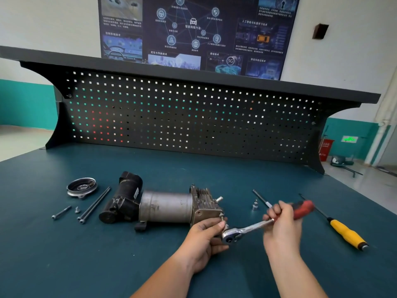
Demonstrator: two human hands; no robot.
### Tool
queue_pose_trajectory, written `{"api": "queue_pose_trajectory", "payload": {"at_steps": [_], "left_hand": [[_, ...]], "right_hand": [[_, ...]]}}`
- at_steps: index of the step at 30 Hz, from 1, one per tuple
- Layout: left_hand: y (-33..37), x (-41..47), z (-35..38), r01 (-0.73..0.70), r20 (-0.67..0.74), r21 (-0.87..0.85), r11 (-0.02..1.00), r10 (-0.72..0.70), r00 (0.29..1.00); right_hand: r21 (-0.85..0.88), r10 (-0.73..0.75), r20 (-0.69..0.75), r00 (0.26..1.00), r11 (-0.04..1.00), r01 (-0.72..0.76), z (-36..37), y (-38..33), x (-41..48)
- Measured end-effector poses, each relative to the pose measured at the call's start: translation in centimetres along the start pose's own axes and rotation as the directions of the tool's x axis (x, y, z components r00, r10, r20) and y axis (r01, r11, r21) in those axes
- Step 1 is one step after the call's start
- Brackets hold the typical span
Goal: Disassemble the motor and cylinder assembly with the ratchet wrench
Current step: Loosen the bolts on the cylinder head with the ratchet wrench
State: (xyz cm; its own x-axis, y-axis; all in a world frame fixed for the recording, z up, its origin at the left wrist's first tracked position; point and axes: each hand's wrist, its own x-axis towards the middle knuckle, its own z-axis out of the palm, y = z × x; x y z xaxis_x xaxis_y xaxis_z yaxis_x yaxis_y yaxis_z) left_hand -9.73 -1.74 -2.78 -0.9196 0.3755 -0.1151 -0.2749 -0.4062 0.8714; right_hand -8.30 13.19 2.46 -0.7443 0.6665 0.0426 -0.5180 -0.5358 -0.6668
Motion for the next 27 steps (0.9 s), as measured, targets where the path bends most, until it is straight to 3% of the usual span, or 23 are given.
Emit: {"api": "queue_pose_trajectory", "payload": {"at_steps": [6,10,14,19,23,27], "left_hand": [[0.1,-0.1,0.0,0.013,0.023,-0.014,1.0,-0.013,1.0],[0.0,-0.1,-0.1,0.02,0.011,-0.026,0.999,-0.02,1.0],[-0.1,-0.1,-0.1,0.013,0.004,-0.028,1.0,-0.013,1.0],[-0.2,0.0,-0.1,-0.002,0.04,-0.003,1.0,0.003,0.999],[-0.3,-0.1,0.0,-0.005,0.032,0.005,1.0,0.005,0.999],[-0.4,0.2,0.1,-0.018,-0.01,0.025,1.0,0.018,1.0]], "right_hand": [[-0.209,-0.122,0.368,0.922,0.955,0.21,4.0,-1.0,-1.4],[-0.368,-0.04,0.597,0.801,0.874,0.317,5.6,-1.2,-2.1],[-0.482,0.051,0.728,0.684,0.748,0.457,7.1,-0.7,-2.9],[-0.46,0.101,0.85,0.517,0.621,0.634,7.8,0.1,-4.3],[-0.452,0.055,0.84,0.54,0.621,0.64,7.6,0.2,-4.6],[-0.453,-0.015,0.725,0.689,0.742,0.493,6.3,-0.2,-4.0]]}}
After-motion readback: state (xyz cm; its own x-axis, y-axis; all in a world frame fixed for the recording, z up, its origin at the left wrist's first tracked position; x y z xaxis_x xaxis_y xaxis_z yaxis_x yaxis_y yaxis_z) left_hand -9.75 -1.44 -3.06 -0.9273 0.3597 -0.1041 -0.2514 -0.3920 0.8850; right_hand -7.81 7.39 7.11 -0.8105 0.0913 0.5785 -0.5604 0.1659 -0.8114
